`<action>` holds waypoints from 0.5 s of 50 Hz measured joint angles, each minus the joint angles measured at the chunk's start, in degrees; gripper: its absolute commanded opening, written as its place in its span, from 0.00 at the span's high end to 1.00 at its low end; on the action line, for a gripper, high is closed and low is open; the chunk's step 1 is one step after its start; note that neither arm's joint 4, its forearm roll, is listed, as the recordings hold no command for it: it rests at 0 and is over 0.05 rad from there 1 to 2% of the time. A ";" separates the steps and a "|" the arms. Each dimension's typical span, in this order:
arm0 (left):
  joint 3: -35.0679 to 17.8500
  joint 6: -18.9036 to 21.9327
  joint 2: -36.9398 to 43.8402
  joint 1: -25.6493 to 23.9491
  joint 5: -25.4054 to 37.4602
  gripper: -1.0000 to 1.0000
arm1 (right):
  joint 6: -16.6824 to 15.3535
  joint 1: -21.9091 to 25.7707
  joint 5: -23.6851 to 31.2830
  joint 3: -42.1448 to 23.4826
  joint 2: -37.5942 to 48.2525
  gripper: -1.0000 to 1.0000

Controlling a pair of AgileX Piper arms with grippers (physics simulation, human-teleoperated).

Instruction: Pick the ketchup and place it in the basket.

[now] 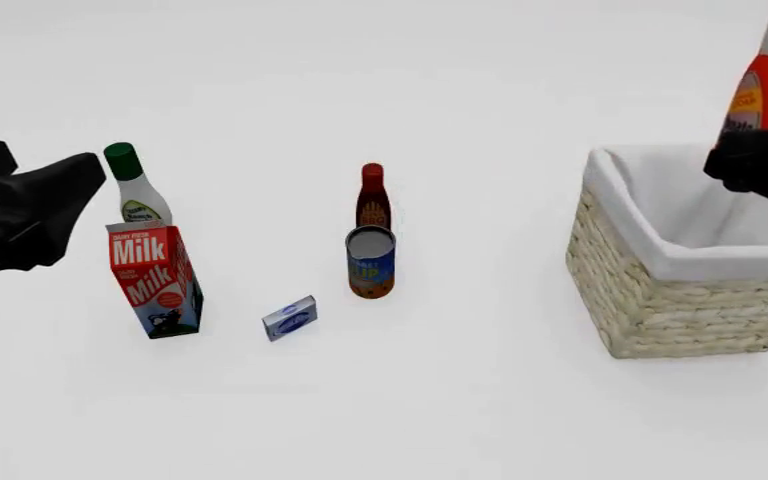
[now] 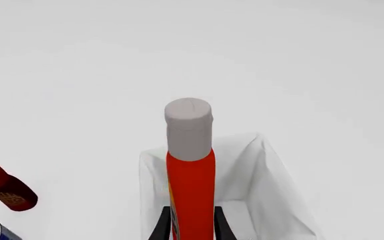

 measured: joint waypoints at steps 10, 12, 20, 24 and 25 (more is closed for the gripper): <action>0.08 0.09 0.24 0.04 -0.26 0.00 | 0.58 -1.41 -1.32 0.64 1.28 1.00; 0.11 0.11 0.28 0.05 -0.31 0.00 | 0.69 -1.66 -1.60 0.74 1.58 1.00; 0.22 0.14 0.49 0.09 -0.55 0.00 | 1.07 -2.69 -2.72 1.03 3.01 1.00; 0.26 0.15 0.61 0.11 -0.67 0.00 | 1.25 -3.10 -3.19 1.12 3.67 1.00; 0.26 0.16 0.64 0.11 -0.69 0.00 | 1.29 -3.19 -3.29 1.13 3.83 1.00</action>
